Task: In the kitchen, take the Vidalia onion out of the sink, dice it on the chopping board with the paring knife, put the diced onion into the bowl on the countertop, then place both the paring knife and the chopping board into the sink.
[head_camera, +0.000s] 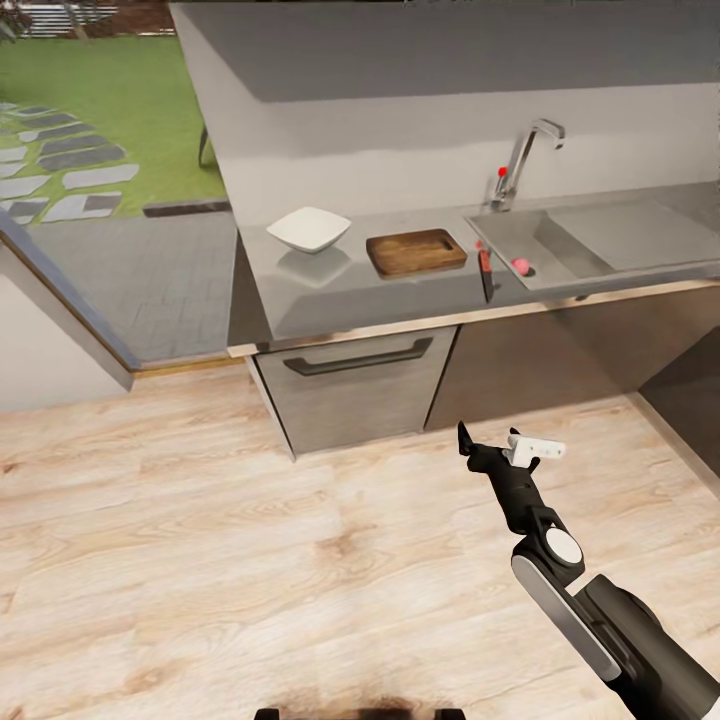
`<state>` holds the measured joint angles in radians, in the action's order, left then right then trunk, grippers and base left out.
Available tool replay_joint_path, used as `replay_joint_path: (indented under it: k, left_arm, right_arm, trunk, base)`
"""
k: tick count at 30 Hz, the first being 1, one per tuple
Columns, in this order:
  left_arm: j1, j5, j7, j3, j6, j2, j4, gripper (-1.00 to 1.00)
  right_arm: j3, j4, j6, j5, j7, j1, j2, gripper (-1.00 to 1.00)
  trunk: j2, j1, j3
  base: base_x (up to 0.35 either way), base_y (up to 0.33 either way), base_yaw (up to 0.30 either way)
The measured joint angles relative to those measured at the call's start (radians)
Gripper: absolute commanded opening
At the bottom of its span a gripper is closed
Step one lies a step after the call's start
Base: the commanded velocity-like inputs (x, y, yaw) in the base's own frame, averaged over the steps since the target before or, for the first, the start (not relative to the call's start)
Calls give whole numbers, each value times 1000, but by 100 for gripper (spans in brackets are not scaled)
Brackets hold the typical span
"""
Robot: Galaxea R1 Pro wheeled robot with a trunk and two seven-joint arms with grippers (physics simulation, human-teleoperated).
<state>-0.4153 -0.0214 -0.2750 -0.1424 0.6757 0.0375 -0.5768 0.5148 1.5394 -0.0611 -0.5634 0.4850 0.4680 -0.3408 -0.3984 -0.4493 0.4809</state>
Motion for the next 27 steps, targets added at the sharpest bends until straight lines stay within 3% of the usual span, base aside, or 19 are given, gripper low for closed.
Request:
replay_joint_path:
  k: [11, 24, 27]
  left_arm:
    - [0, 0, 0, 0, 0, 0, 0, 100]
    - [0, 0, 0, 0, 0, 0, 2, 100]
    - [0, -1, 0, -1, 0, 0, 2, 100]
  right_arm:
    - [0, 0, 0, 0, 0, 0, 0, 100]
    - [2, 0, 0, 0, -2, 0, 0, 100]
    - [32, 0, 0, 0, -12, 0, 0, 100]
  trunk:
    - [0, 0, -18]
    - [0, 0, -38]
    - [0, 0, -43]
  base:
    - [0, -59, 0]
    - [-25, -280, 0]
    - [-100, -309, 0]
